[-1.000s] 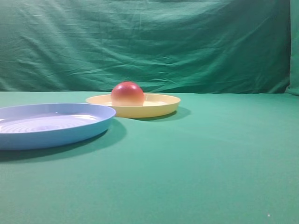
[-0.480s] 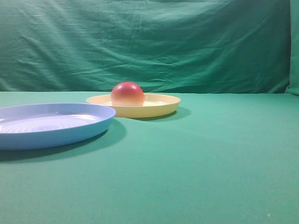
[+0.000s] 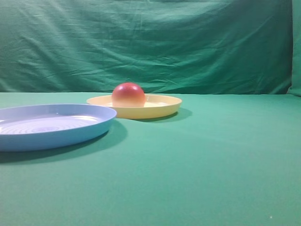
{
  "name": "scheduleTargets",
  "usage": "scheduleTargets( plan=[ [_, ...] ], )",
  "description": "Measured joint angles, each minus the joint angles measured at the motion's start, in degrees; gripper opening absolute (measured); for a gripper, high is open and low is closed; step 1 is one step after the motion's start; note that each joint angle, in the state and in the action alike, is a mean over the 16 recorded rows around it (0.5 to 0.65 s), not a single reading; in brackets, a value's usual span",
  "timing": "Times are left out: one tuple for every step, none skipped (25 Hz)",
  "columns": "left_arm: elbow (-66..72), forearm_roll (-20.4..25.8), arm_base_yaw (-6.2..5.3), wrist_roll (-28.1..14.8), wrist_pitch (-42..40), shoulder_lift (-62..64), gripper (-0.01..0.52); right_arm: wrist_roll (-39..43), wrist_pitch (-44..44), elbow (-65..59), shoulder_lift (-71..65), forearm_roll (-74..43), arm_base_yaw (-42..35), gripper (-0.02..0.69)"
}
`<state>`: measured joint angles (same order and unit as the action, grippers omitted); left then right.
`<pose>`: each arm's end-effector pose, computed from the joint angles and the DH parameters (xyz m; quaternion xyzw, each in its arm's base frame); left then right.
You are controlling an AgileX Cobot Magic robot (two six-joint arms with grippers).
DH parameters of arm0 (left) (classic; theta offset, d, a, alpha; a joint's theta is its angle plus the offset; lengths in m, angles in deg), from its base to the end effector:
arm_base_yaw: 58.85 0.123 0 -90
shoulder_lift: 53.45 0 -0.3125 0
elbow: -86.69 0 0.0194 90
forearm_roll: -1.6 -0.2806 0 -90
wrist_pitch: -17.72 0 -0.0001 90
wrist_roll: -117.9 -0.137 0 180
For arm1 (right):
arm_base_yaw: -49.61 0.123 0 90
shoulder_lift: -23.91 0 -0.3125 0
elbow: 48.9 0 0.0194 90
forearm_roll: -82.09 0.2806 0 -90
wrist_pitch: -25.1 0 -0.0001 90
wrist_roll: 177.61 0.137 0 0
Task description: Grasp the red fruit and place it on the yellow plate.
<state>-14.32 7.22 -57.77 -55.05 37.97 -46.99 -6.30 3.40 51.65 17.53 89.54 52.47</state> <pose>0.0996 -0.0028 0.1628 -0.0828 0.7922 -0.0727 0.6002 0.0980 0.0115 0.1565 -0.0467 0.8043 0.0250 0.5919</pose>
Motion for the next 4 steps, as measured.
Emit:
scheduleTargets(
  plan=[
    [0.00,0.00,0.00,0.00,0.00,0.00,0.157,0.00,-0.01,0.00,0.00,0.00,0.00,0.000],
    [0.00,0.00,0.00,0.00,0.00,0.00,0.157,0.00,-0.01,0.00,0.00,0.00,0.00,0.000],
    [0.00,0.00,0.00,0.00,0.00,0.00,0.157,0.00,-0.01,0.00,0.00,0.00,0.00,0.000],
    [0.00,0.00,0.00,0.00,0.00,0.00,0.157,0.00,-0.02,0.00,0.00,0.00,0.00,0.000]
  ],
)
